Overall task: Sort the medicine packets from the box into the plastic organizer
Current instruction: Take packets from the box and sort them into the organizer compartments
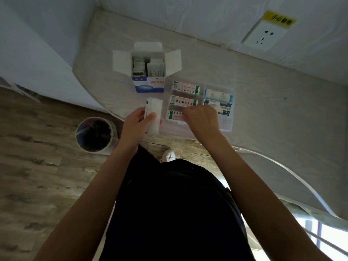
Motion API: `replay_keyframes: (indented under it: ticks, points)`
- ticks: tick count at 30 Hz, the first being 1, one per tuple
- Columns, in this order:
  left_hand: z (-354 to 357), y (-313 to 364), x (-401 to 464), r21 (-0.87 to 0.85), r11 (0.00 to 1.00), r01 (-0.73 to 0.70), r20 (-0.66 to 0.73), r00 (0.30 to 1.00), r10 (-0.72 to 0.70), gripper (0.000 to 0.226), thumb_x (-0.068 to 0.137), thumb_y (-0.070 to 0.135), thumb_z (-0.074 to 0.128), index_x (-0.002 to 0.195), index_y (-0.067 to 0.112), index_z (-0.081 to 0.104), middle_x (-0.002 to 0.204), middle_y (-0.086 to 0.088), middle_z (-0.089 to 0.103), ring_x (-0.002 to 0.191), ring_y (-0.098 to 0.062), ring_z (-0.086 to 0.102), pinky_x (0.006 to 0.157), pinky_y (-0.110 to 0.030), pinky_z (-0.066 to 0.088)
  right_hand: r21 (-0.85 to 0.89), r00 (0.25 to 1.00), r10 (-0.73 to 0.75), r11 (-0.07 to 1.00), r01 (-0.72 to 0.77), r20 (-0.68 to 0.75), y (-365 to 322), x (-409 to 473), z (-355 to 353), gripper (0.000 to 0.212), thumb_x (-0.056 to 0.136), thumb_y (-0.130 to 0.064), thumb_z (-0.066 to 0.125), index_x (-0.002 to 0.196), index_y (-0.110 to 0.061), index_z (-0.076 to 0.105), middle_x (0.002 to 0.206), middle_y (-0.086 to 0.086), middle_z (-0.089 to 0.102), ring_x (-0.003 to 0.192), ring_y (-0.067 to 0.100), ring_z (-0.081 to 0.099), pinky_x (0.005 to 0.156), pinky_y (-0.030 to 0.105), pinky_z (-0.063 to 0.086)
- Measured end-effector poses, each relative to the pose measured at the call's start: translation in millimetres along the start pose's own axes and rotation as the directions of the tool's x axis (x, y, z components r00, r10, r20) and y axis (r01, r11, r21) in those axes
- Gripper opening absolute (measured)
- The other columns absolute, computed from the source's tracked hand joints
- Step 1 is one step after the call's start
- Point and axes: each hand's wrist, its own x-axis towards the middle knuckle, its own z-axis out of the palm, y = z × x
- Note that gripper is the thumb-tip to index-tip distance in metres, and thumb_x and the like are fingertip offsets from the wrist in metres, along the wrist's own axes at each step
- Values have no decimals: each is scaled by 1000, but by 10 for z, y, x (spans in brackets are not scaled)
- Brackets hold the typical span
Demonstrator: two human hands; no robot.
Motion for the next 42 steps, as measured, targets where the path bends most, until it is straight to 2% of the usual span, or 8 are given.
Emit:
replay_keyframes:
  ticks: [7,15,18,27,30,33,39,42]
  points:
    - [10,25,13,0,1000,-17,30,999,17,15,91,14,56,92,28,60,77,6,73,91,-25,69,82,-38,55,-102,930,-307,938,332,201,23,216,-207,26,95,-18,52,119,-19,61,101,3,70,89,19,68,75,31,52]
    - [32,34,42,47,999,-13,39,999,11,21,92,15,55,113,12,58,90,0,70,80,-10,69,68,-19,53,-120,906,-422,898,424,44,50,193,-167,19,64,-10,76,82,-17,72,67,1,71,55,17,67,45,22,48]
    - [51,52,51,82,996,-22,51,999,18,17,92,17,54,109,16,57,89,2,69,73,-2,68,65,-14,53,-35,932,-361,932,361,9,92,117,-134,28,75,-7,68,102,-16,68,85,1,73,68,19,69,49,27,50]
    - [118,88,55,7,1000,-13,58,998,13,11,88,13,62,98,18,62,95,-6,71,82,-20,71,74,-32,56,389,948,-202,876,287,-245,43,75,31,28,68,6,74,91,-8,69,81,7,70,65,24,67,48,29,51]
    - [140,95,62,83,995,-48,44,998,45,15,87,14,63,101,19,62,93,2,70,79,-5,67,72,-22,55,826,978,206,554,-103,-16,5,4,-144,12,91,-18,58,96,-14,67,73,0,69,59,8,63,58,25,52]
    - [182,102,63,131,989,-74,67,996,65,20,86,16,65,105,19,61,96,4,68,87,-4,64,75,-21,53,935,923,243,120,-335,299,-26,-99,-269,17,91,-27,59,99,-13,64,57,-2,61,39,3,48,44,15,41]
    - [337,200,70,179,971,-158,75,986,146,10,92,23,56,95,26,65,91,11,68,85,-4,63,76,-25,49,776,826,223,-528,-345,518,157,-232,-340,10,91,-9,56,85,-6,64,62,3,67,49,12,59,48,20,48]
    - [406,291,103,105,982,-155,89,985,145,16,93,20,54,87,32,64,91,8,71,84,-7,67,78,-28,53,736,785,294,-617,-279,545,479,-336,-382,34,96,-30,47,79,-8,65,69,7,69,60,18,65,54,23,50]
